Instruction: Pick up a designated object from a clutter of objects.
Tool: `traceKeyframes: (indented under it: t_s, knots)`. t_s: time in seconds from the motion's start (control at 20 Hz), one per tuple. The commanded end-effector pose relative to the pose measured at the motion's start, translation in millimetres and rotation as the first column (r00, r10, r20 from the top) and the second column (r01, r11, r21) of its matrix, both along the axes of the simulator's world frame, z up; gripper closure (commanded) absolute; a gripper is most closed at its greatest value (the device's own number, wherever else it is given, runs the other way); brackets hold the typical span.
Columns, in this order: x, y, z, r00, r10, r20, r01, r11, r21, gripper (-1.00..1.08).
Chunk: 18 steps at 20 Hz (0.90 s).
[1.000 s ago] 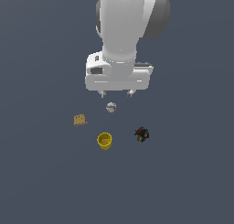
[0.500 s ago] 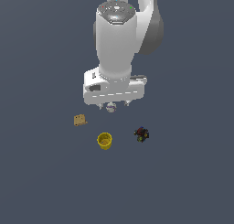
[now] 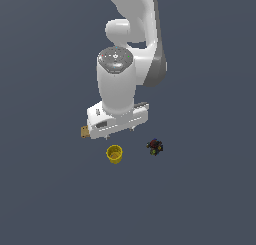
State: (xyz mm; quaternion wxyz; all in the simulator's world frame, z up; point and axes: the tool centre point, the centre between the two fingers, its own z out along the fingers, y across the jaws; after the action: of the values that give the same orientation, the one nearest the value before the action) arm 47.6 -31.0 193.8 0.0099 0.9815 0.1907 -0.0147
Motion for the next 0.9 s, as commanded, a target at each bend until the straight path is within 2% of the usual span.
traceKeyframes:
  t_s: [0.0,0.4,0.85]
  knots:
    - [6,-6,-19,0.998,0.056,0.004,-0.056,0.998,0.005,-0.92]
    - [19,-20,-69,0.981,0.196,0.016,-0.196,0.98,0.019,-0.92]
    - [23,-27,-95,0.963,0.267,0.024,-0.268,0.963,0.025,-0.92]
